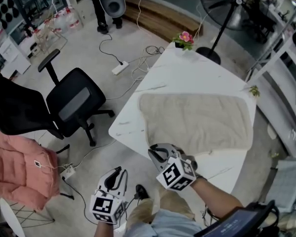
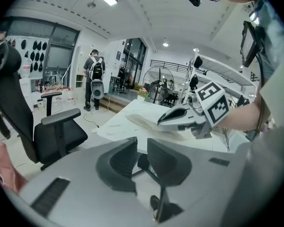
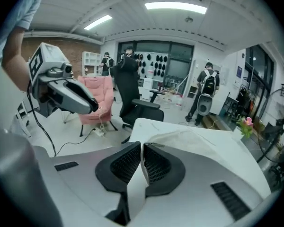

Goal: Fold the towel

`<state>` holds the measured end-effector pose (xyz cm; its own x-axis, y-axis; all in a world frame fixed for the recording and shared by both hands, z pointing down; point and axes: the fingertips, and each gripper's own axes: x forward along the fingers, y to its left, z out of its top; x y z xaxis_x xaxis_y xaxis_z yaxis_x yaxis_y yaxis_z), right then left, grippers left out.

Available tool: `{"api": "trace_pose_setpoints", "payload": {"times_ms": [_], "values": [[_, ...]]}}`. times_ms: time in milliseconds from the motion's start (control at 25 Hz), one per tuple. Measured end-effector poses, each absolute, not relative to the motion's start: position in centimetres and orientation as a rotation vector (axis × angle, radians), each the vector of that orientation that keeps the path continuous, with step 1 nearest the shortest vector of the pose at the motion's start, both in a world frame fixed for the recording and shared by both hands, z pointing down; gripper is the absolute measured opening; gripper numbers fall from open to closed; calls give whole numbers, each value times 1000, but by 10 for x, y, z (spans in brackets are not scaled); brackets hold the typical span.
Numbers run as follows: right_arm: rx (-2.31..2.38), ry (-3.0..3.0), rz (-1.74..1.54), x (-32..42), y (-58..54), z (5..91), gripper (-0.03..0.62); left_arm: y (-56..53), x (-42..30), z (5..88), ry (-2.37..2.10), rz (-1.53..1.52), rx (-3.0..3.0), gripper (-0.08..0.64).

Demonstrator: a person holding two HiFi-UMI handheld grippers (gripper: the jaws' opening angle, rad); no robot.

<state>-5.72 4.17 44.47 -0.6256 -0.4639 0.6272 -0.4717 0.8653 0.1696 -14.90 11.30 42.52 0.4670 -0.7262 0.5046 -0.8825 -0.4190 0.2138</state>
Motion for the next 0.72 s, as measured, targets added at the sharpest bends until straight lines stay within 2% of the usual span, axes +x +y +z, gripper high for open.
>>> {"api": "trace_pose_setpoints", "payload": {"times_ms": [160,280,360,720], "values": [[556,-2247,34,-92,84,502,38,137,-171,428,-1344,469,2271,67],[520,-2215,82,-104,98,527,79,149,-183,426,-1355,474,2257,67],[527,-2238,112,-111,101,525,117,154,-190,424,-1361,467,2263,67],[835,-2353,254,-90,72,460,117,137,-182,383,-1341,397,2397,64]]}}
